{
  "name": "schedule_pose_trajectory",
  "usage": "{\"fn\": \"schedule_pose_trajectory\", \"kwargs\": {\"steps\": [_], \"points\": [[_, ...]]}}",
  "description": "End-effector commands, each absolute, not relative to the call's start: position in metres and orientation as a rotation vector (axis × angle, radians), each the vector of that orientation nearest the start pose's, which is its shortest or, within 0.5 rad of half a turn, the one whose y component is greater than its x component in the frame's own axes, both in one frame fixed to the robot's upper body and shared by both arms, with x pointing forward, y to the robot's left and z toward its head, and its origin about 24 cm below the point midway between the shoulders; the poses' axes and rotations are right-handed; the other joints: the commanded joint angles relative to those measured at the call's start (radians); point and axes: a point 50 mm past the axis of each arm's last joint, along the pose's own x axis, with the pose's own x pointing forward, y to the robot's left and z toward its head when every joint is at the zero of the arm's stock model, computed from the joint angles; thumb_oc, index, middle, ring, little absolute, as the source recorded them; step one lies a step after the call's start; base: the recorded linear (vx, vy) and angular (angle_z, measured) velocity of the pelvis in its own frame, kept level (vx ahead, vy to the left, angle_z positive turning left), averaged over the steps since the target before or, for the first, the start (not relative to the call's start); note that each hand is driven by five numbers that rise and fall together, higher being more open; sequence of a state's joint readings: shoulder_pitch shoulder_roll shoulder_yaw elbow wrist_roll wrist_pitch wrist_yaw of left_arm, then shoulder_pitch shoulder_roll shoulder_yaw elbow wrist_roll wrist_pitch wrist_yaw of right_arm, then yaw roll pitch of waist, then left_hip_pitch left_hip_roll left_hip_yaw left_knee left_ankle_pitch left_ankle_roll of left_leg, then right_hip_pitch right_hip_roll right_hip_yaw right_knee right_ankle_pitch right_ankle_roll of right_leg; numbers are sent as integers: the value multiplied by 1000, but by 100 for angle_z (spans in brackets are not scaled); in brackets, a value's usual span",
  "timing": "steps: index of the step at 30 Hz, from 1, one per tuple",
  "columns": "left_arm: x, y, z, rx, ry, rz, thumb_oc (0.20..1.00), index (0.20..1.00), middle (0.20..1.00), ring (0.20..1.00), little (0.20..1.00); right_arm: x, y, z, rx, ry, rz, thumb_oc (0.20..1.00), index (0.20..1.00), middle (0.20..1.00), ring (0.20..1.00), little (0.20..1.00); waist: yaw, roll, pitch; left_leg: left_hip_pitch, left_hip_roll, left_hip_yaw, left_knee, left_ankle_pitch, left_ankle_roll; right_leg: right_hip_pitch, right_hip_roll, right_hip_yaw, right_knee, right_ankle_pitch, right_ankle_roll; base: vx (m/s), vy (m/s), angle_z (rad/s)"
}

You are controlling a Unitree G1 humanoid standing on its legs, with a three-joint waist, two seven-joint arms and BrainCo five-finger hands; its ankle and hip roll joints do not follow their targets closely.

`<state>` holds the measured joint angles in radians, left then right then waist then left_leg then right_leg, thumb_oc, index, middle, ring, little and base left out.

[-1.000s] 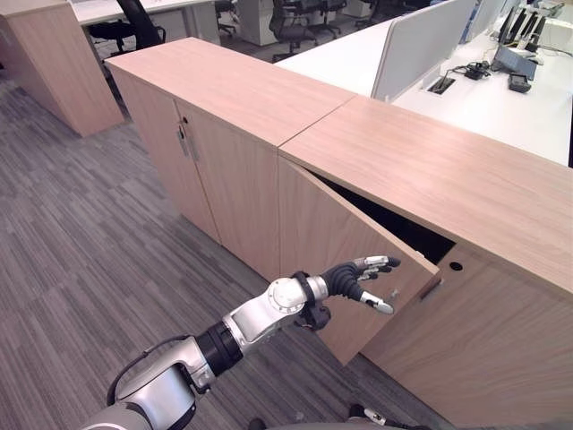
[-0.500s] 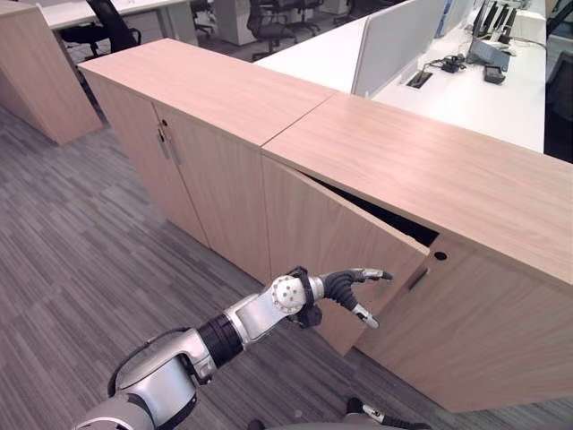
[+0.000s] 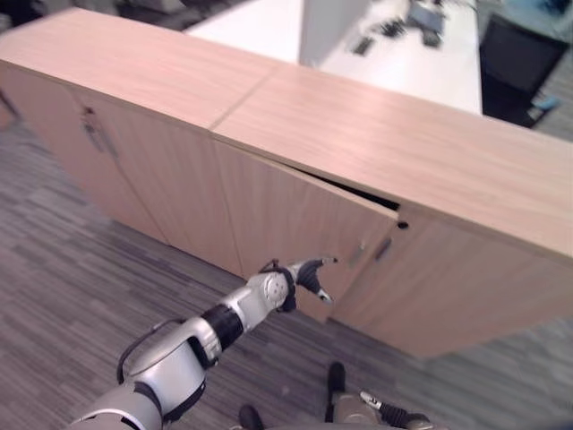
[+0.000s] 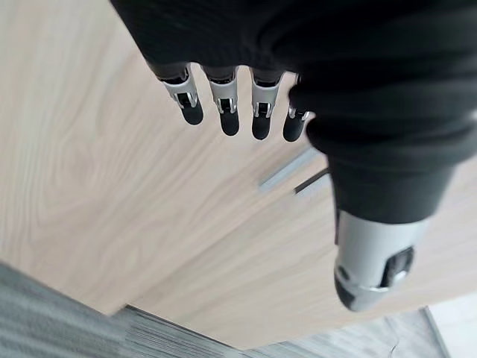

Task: Put the empty folder in the office cabinet

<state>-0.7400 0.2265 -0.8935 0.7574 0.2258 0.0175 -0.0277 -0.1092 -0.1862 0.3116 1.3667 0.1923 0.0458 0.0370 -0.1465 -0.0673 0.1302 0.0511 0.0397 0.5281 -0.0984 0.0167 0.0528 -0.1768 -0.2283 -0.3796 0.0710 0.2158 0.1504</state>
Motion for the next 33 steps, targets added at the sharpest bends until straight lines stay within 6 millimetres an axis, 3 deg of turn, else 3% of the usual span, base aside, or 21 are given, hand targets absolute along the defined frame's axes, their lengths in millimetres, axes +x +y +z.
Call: {"fn": "schedule_pose_trajectory", "kwargs": {"steps": [1,5,9,16,17,18,19,21,22,23,24,25,26,29,32,33], "points": [[362,34,74,1063,-134,-550,1000,1000,1000,1000,1000,60,-173,-178,-191,1409,143,1000,1000,1000,1000,1000,17,41,-21,14,-19,-113,11,-99,-21,118,-66,4,121,-204,31,17,-128,-73],[374,50,85,1128,-157,-453,1000,1000,1000,1000,1000,48,-172,-180,-193,1416,150,1000,1000,1000,1000,1000,14,11,-56,32,-8,-77,14,-90,-40,172,1,25,10,-221,24,96,-211,-76],[384,66,90,1180,-153,-352,1000,1000,1000,1000,1000,50,-173,-179,-195,1372,144,1000,1000,1000,1000,1000,-16,3,-74,50,26,-59,16,-80,-72,197,62,55,-70,-221,15,89,-240,-48],[397,97,97,1234,-111,-223,1000,1000,1000,1000,1000,54,-182,-176,-220,1317,137,1000,1000,1000,1000,1000,-61,-5,-90,56,94,-32,52,-61,-121,205,126,96,-94,-244,-14,57,-207,-13],[401,115,99,1255,-73,-159,1000,1000,1000,1000,1000,56,-187,-175,-226,1298,126,1000,1000,1000,1000,1000,-74,-12,-88,38,126,-21,120,-68,-138,208,138,106,-85,-256,-30,26,-143,-18],[401,115,99,1255,-73,-159,1000,1000,1000,1000,1000,56,-187,-174,-226,1298,126,1000,1000,1000,1000,1000,-74,-12,-88,35,128,-22,126,-70,-139,208,139,106,-84,-257,-30,28,-288,-16],[406,136,107,1282,-36,-72,1000,1000,1000,1000,1000,59,-192,-173,-236,1278,123,1000,1000,1000,1000,1000,-82,-28,-75,4,171,-12,230,-81,-152,217,151,116,-74,-269,-52,0,-191,-8],[407,148,107,1279,-7,-36,1000,1000,1000,1000,1000,61,-193,-172,-244,1270,127,1000,1000,1000,1000,1000,-80,-32,-71,-9,185,-19,271,-78,-156,219,157,124,-75,-272,-58,-8,-132,-22],[406,179,106,1279,68,48,1000,1000,1000,1000,1000,72,-198,-169,-266,1234,135,1000,1000,1000,1000,1000,-56,-30,-61,-47,160,-126,309,-78,-148,224,168,160,-86,-279,-67,-42,-42,-60],[406,191,111,1273,83,83,1000,1000,1000,1000,1000,76,-201,-168,-273,1219,134,1000,1000,1000,1000,1000,-35,-34,-56,-82,128,-204,303,-95,-132,226,168,180,-89,-277,-69,-105,-44,-93],[405,212,118,1272,108,144,1000,1000,1000,1000,1000,84,-203,-165,-286,1191,142,1000,1000,1000,1000,1000,-4,-39,-42,-150,59,-346,279,-77,-108,219,170,213,-80,-261,-75,-35,16,-88],[404,229,124,1271,127,194,1000,1000,1000,1000,1000,82,-202,-165,-282,1196,158,1000,1000,1000,1000,1000,7,-29,-48,-110,39,-381,224,-76,-99,225,185,240,-79,-259,-70,29,102,-113],[401,241,128,1259,122,232,1000,1000,1000,1000,1000,57,-217,-169,-300,1283,110,1000,1000,1000,1000,1000,1,-14,-72,-64,32,-364,162,-64,-92,219,190,250,-88,-252,-65,95,109,-84],[399,247,125,1213,136,240,1000,1000,1000,1000,1000,56,-220,-170,-296,1305,87,1000,1000,1000,1000,1000,2,-8,-76,-48,28,-360,136,-60,-90,216,192,254,-94,-250,-64,12,86,-34],[378,268,87,852,242,268,1000,1000,1000,1000,1000,42,-217,-173,-272,1386,74,1000,1000,1000,1000,1000,10,9,-88,7,6,-376,48,-45,-83,229,194,257,-120,-239,-56,34,115,-22],[373,270,79,821,268,267,1000,1000,1000,1000,1000,39,-218,-174,-273,1400,73,1000,1000,1000,1000,1000,10,11,-95,13,4,-375,33,-40,-82,231,194,258,-125,-237,-54,77,113,-4]]}}
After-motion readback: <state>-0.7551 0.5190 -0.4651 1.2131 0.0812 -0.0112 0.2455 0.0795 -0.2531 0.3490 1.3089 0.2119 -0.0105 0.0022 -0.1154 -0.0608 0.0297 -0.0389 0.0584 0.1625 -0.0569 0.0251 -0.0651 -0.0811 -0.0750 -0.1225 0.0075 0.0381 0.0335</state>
